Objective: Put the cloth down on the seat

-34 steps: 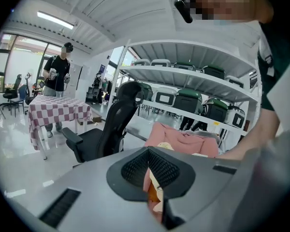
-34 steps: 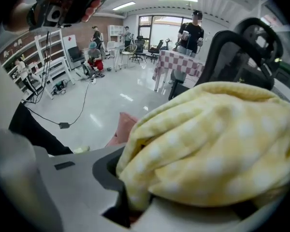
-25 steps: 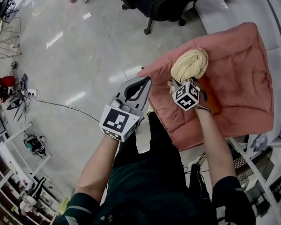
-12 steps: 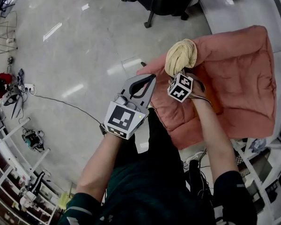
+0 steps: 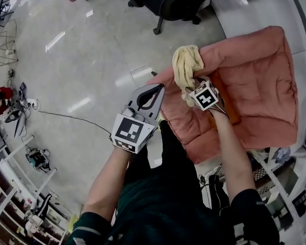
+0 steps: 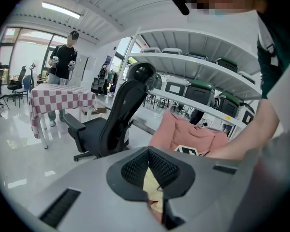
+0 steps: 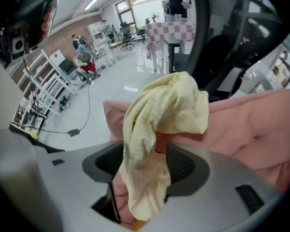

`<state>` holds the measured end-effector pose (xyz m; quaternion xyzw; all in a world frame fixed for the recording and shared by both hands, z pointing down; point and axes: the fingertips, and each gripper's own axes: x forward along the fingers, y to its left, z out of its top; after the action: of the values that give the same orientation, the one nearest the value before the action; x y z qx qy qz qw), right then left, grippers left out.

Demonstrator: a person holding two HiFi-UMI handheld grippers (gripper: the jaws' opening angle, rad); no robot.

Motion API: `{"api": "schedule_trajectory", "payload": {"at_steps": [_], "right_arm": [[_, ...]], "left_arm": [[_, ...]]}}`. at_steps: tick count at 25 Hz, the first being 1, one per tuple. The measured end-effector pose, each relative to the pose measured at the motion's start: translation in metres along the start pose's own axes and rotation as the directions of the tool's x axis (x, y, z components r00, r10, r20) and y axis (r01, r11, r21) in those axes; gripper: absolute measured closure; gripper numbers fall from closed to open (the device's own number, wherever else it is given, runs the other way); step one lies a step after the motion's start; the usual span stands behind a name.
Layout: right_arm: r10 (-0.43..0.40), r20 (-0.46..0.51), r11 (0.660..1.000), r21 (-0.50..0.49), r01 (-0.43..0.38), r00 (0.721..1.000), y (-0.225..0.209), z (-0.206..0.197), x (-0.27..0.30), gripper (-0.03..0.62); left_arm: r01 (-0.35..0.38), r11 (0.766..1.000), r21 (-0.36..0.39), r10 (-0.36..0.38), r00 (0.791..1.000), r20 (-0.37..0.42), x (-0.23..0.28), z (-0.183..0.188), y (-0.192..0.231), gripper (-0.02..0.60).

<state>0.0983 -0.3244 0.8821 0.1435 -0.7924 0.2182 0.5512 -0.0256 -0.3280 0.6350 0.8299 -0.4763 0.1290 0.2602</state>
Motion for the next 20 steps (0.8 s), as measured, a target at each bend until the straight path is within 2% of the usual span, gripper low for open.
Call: {"api": "schedule_trajectory", "payload": {"at_steps": [5,11,16,20], "right_arm": [[-0.079,0.130,0.993,0.098,0.066,0.988,-0.001,-0.002,-0.040,0.355],[-0.180,0.239,0.972,0.191,0.136,0.954,0.001,0.000,-0.082,0.472],[-0.277,0.321,0.939,0.289,0.185,0.906,0.008,0.007,-0.125,0.544],[-0.355,0.373,0.904,0.369,0.214,0.857,0.021,0.008,-0.167,0.572]], "left_arm": [[0.028,0.999,0.016,-0.028,1.000,-0.008,-0.004,0.006,-0.013,0.575],[0.036,0.999,0.013,-0.036,0.999,-0.013,-0.011,0.009,-0.023,0.575],[0.044,0.999,0.017,-0.044,0.999,-0.015,-0.027,0.013,-0.028,0.575],[0.045,0.999,0.008,-0.044,0.999,-0.024,-0.043,0.017,-0.036,0.575]]}}
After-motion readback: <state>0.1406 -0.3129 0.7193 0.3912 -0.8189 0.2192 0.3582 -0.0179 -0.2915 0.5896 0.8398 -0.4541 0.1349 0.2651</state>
